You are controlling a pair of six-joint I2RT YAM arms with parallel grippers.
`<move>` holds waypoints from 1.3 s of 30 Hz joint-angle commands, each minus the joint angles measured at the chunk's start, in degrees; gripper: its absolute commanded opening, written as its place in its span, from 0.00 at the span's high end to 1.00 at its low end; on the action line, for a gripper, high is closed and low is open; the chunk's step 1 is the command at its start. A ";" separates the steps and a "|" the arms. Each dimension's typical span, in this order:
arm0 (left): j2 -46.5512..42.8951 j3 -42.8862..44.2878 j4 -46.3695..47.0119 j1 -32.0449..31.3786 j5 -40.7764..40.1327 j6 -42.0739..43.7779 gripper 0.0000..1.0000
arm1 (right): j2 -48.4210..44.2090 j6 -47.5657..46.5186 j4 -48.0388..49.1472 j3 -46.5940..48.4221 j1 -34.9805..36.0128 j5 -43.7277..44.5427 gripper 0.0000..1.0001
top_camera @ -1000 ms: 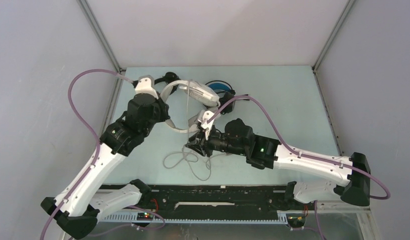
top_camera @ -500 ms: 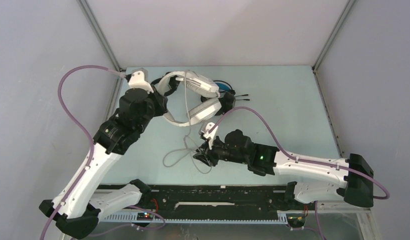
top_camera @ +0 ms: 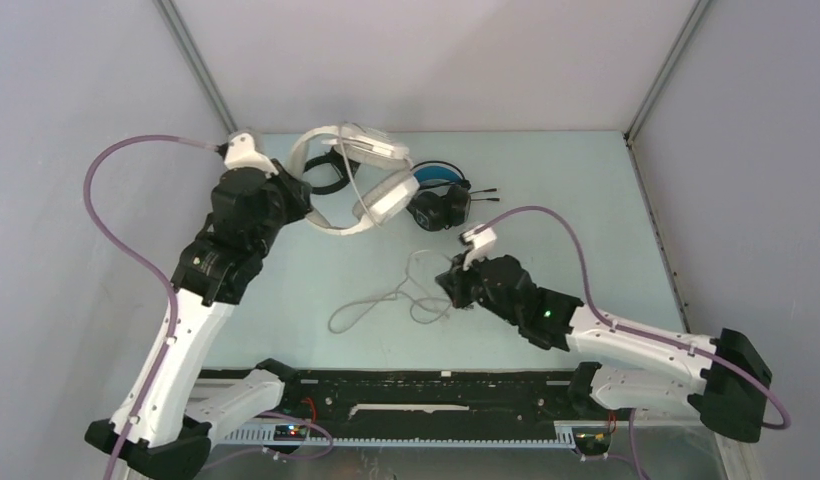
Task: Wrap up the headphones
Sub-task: Wrap the headphones cable around the headphones.
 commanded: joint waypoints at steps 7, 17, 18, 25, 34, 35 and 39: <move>-5.82 1.59 14.96 14.95 17.57 -13.59 1.00 | -5.29 18.82 -16.26 -5.72 -18.03 2.65 1.00; -6.66 1.22 20.56 22.91 23.11 -19.27 1.00 | -9.11 26.97 -27.03 -6.82 -45.71 1.12 0.97; -6.82 1.48 20.65 23.29 23.02 -19.26 1.00 | -9.77 27.25 -28.07 -6.83 -48.03 2.12 0.97; -6.32 2.40 20.10 25.37 24.30 -19.15 1.00 | -13.97 26.57 -32.15 -6.82 -62.40 11.43 0.89; -4.47 2.74 18.06 26.21 25.88 -16.15 1.00 | -13.42 20.22 -26.96 -6.15 -76.80 7.68 0.85; -4.24 2.77 17.68 26.24 25.90 -15.53 1.00 | -13.08 18.80 -26.00 -5.74 -76.87 7.38 0.80; -3.17 2.46 16.78 26.21 26.46 -14.38 1.00 | -9.16 13.09 -24.31 -1.36 -75.91 3.27 0.51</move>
